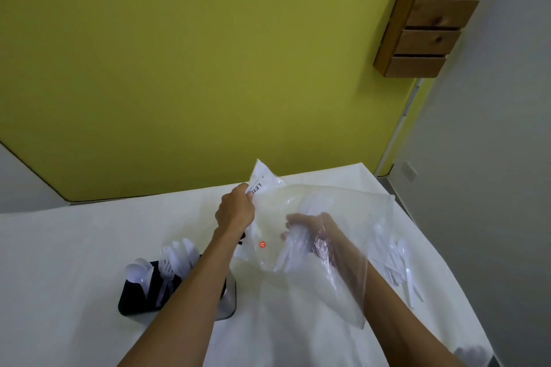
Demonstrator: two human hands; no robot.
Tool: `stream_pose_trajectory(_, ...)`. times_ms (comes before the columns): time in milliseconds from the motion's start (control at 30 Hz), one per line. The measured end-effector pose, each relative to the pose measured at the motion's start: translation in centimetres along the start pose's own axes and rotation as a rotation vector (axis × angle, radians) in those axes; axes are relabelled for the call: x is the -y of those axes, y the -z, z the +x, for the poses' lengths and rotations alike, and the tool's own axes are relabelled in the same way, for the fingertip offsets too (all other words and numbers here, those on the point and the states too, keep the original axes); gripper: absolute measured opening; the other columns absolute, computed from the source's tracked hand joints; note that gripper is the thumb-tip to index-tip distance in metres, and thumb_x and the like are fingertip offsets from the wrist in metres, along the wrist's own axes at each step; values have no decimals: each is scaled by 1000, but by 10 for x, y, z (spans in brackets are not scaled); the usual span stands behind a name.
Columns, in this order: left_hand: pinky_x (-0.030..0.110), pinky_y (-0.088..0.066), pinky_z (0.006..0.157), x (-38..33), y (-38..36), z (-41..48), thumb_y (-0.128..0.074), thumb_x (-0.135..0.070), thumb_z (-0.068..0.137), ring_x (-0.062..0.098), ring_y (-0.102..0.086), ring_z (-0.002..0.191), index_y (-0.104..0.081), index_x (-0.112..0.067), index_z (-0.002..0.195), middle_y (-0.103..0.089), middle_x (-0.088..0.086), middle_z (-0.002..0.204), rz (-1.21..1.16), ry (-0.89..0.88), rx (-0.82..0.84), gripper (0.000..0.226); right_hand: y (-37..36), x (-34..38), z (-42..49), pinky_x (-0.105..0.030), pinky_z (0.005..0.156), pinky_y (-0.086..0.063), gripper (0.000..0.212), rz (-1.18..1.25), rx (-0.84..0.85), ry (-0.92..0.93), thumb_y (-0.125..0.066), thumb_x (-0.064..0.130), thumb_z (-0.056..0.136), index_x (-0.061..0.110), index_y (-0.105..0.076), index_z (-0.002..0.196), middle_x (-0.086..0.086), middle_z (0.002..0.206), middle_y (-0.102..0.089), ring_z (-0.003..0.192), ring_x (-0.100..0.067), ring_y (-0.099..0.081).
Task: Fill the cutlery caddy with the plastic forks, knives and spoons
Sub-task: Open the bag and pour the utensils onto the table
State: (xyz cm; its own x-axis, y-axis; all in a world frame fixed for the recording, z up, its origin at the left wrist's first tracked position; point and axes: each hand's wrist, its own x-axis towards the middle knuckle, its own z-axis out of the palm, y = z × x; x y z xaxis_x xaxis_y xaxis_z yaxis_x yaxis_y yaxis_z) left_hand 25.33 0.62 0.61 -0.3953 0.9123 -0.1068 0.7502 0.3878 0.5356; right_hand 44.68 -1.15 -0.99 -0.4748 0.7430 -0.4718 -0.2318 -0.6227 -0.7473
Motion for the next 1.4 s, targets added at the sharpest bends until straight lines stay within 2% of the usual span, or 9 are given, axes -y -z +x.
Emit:
stream_pose_trajectory(100, 38, -45, 78, 5, 2, 4, -42, -30, 105, 36, -58, 107, -60, -18, 118, -64, 11, 115, 6, 14, 0, 26, 15, -1, -7, -32, 60, -56, 85, 162, 27, 164, -94, 55, 23, 1, -77, 86, -9, 73, -66, 66, -23, -66)
stream_pose_trajectory(267, 40, -44, 81, 9, 6, 12, -40, -30, 107, 36, -57, 112, -58, -16, 126, -63, 14, 121, 45, 68, -22, 30, 4, 20, -21, -31, 61, -54, 44, 145, -12, 198, -81, 11, 66, 5, -60, 104, -6, 71, -61, 62, -20, -62)
stream_pose_trajectory(433, 40, -39, 81, 22, 29, 28, -39, -30, 107, 37, -54, 119, -54, -17, 135, -60, 14, 128, 65, 113, -81, 34, 29, 28, -29, -33, 59, -53, 13, 24, -505, 272, -70, 9, 86, 4, -65, 96, -10, 82, -68, 67, -22, -66)
stream_pose_trajectory(600, 38, -39, 74, 27, 47, 43, -42, -31, 106, 36, -56, 105, -61, -15, 113, -65, 12, 114, 64, 72, -107, 26, 50, 30, -35, -33, 56, -53, 7, -138, -506, 112, -63, -1, 86, -2, -70, 88, -17, 78, -63, 56, -22, -60)
stream_pose_trajectory(733, 36, -40, 70, 27, 49, 41, -45, -33, 105, 32, -51, 90, -63, -14, 110, -65, 10, 105, 12, 60, -91, 27, 54, 24, -21, -29, 54, -52, 10, -99, -786, 212, -71, 9, 79, 3, -68, 88, -13, 75, -66, 57, -22, -58)
stream_pose_trajectory(867, 38, -41, 73, 35, 55, 38, -44, -32, 105, 34, -52, 97, -63, -13, 114, -65, 11, 109, 7, 69, -124, 28, 62, 19, -22, -31, 54, -49, 9, -178, -638, 124, -68, 7, 84, 1, -66, 77, -13, 66, -58, 54, -23, -55)
stream_pose_trajectory(1000, 41, -42, 76, 53, 67, 38, -43, -30, 106, 37, -54, 110, -62, -12, 117, -65, 14, 115, -19, 90, -179, 29, 93, 11, -31, -33, 54, -49, 35, -426, -883, 120, -74, 20, 68, -3, -63, 92, -19, 72, -65, 55, -29, -60)
stream_pose_trajectory(1100, 46, -47, 87, 49, 71, 38, -44, -32, 106, 37, -53, 119, -60, -16, 130, -64, 12, 124, -73, 73, -167, 33, 87, -1, -32, -31, 55, -49, 26, -650, -758, 34, -75, 18, 71, 2, -66, 90, -11, 70, -67, 59, -26, -63)
stream_pose_trajectory(1400, 44, -44, 96, 42, 79, 26, -45, -29, 106, 37, -52, 127, -56, -9, 138, -60, 17, 136, -198, 15, -200, 39, 41, -32, -20, -30, 75, -42, 59, -1079, -672, -46, -75, 37, 80, 4, -50, 122, -9, 111, -59, 100, -27, -56)
